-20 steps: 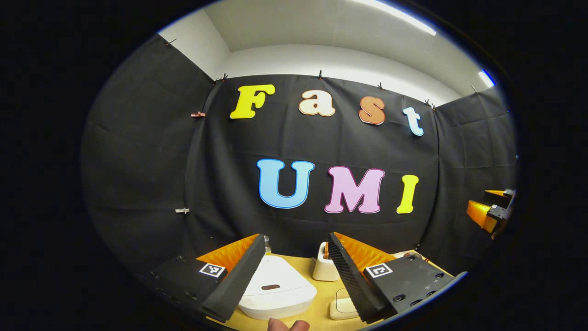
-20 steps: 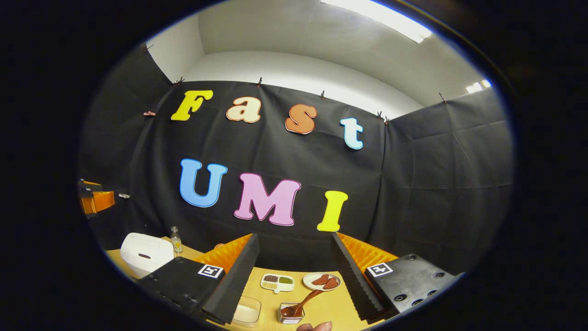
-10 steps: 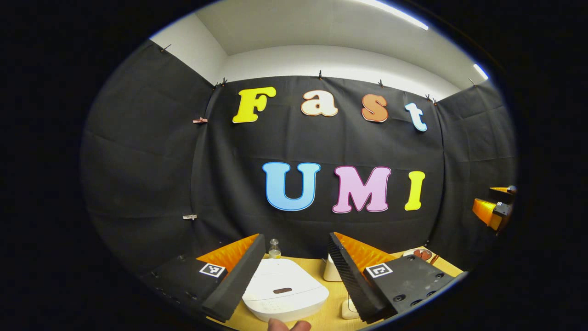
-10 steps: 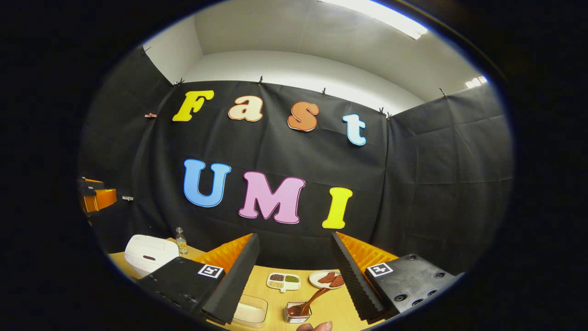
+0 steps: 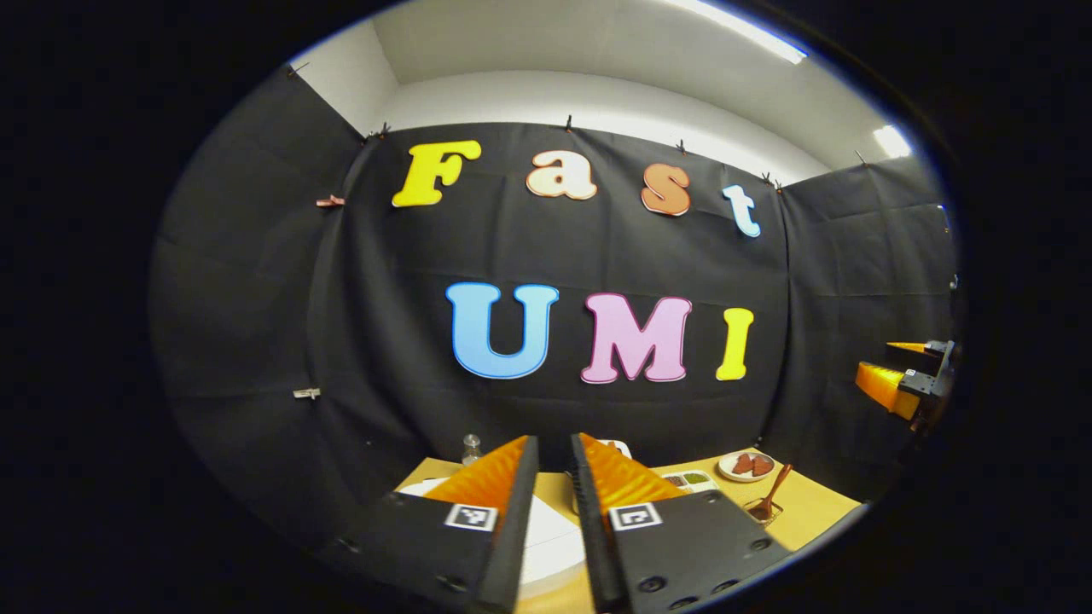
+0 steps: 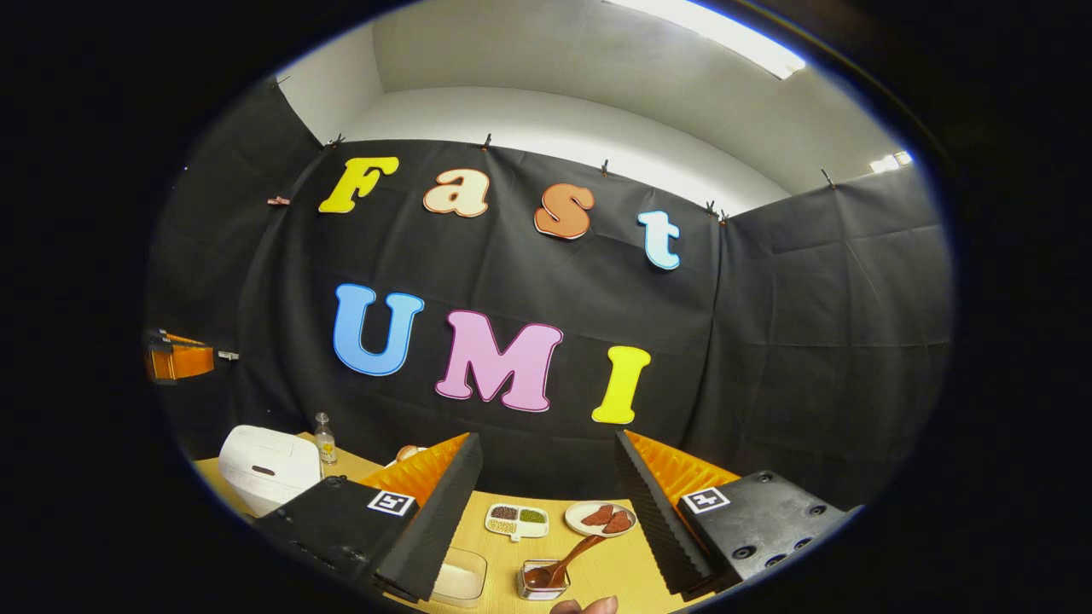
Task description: Close the left gripper, press the button to open the rice cooker; take a wooden spoon from the chopstick holder with the right hand, scoop a spoonful of rice and pour it into the rice cooker, then put the wooden spoon back into the chopstick holder.
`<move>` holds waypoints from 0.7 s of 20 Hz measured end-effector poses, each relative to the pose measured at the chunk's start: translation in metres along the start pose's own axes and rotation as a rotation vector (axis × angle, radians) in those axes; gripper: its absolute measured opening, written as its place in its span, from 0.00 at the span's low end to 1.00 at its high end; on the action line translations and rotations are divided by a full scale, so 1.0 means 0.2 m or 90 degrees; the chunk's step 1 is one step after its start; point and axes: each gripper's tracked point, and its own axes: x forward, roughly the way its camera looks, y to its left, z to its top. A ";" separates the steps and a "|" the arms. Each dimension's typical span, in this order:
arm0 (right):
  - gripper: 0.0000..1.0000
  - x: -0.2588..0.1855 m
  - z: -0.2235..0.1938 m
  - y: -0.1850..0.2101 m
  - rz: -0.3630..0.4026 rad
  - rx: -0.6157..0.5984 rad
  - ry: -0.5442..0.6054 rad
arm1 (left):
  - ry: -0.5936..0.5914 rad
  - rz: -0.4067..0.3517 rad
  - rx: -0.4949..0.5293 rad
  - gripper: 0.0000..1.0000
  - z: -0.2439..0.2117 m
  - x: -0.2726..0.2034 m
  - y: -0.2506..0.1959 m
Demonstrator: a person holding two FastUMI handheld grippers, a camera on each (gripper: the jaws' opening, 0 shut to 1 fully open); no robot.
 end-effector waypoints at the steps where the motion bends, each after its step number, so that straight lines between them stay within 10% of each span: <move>1: 0.97 0.00 0.00 0.00 -0.002 0.000 0.002 | 0.020 -0.026 -0.002 0.19 -0.05 0.04 0.00; 4: 0.97 0.01 -0.03 -0.01 -0.008 -0.006 0.008 | 0.110 -0.100 -0.010 0.07 -0.22 0.14 0.03; 9: 0.97 -0.01 -0.07 -0.07 -0.023 -0.029 0.018 | 0.365 -0.098 -0.103 0.07 -0.71 0.33 0.28; 14: 0.98 -0.02 -0.12 -0.15 -0.042 -0.031 0.032 | 0.464 -0.079 -0.156 0.07 -0.99 0.45 0.36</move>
